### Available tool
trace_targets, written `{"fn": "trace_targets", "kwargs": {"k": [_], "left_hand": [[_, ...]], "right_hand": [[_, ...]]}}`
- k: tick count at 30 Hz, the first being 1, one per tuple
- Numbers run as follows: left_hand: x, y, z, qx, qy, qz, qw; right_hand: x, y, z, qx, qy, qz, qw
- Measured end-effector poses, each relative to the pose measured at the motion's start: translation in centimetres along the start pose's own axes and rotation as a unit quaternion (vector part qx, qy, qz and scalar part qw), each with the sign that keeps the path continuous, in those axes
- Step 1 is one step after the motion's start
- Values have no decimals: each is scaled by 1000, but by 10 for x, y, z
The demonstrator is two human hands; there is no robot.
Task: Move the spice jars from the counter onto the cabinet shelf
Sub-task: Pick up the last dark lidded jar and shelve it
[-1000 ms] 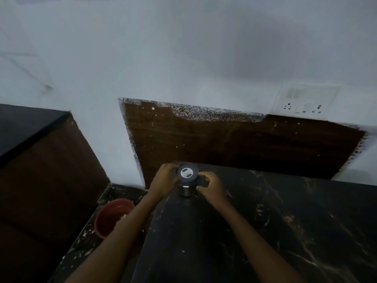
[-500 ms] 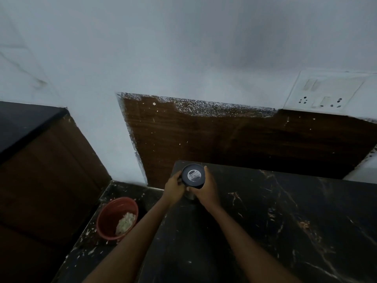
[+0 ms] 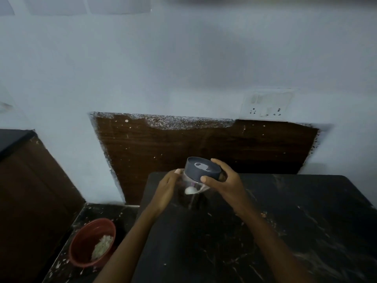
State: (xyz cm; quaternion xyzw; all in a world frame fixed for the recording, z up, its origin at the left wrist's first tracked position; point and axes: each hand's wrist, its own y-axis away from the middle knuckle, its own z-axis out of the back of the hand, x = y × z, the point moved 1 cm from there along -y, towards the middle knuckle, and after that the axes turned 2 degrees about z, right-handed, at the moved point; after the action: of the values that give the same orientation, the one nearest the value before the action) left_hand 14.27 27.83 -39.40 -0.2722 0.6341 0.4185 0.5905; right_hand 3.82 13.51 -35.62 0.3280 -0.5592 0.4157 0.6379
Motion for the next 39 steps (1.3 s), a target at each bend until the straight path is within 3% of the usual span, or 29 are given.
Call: {"fn": "trace_targets", "kwargs": {"k": [3,6,9,15,20,26,30,34,39], "left_hand": [[-25,31,-37,62,58,19,996],[-40,62,-69,190,144,-8,971],[-47,73,-95,237,173,6,956],[-59,92,-138,263,176,-24,948],[-67,98,-166,220,206,-37,953],[-73,112,-192,186,130,-120,966],[-70,117,-200,217,104,-100,965],[-82,123,-200,186,107,-123,969],[-88,118,-202,209,190,-16,959]], "right_hand": [[32,23,34,-2,-12,17,1000],[52,41,64,-18,-26,27,999],[63,58,88,-36,-38,29,998],[78,89,119,-78,-53,14,995],[67,122,128,-212,30,54,975],[45,136,116,-174,68,54,981],[43,132,128,-191,35,37,980],[46,134,142,-203,-5,11,979],[53,134,144,-160,-134,-4,978]]}}
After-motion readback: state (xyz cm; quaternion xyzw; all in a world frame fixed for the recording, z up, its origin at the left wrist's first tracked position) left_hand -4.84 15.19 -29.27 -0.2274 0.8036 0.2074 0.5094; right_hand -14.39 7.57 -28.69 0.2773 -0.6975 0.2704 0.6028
